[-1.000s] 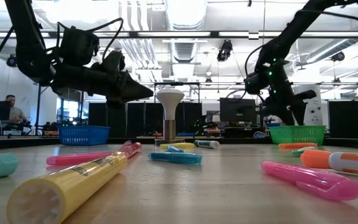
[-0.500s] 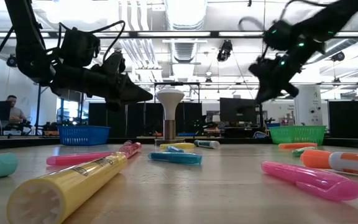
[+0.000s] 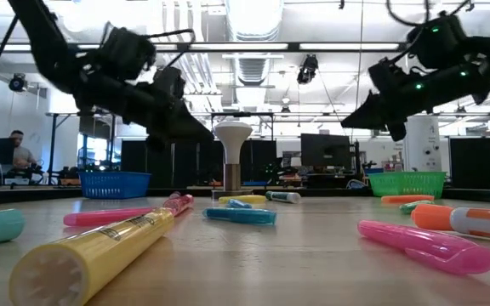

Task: Pick & Place Markers
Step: Put the top pink pen into the orange bin

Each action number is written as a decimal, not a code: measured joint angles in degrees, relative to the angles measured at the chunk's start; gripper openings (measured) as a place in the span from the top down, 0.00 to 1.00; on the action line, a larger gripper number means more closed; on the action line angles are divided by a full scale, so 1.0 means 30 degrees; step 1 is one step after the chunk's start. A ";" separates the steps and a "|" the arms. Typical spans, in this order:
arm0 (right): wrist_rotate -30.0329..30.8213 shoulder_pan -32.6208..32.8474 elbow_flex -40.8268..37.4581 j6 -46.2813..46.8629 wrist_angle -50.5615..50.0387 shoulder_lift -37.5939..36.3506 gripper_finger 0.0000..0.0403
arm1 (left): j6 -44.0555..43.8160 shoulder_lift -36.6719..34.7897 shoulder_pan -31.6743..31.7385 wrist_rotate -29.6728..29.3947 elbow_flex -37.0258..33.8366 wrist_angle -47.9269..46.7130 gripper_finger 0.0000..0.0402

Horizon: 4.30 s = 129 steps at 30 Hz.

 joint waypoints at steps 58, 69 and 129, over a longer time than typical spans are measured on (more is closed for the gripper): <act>-0.1144 0.0958 -0.2203 -0.1711 0.2155 -0.0166 0.98 | -1.2273 0.9210 -1.2104 -0.4072 1.6373 -2.7627 0.66; -0.1076 0.1023 -0.2210 -0.1711 0.2207 -0.0144 0.98 | -1.1245 0.9994 -1.2125 -0.3685 1.6343 -2.7740 0.74; -0.0984 0.1155 -0.2218 -0.1718 0.2243 -0.0122 0.98 | -3.5073 0.2940 -2.3979 -0.1090 1.1261 -2.9675 0.80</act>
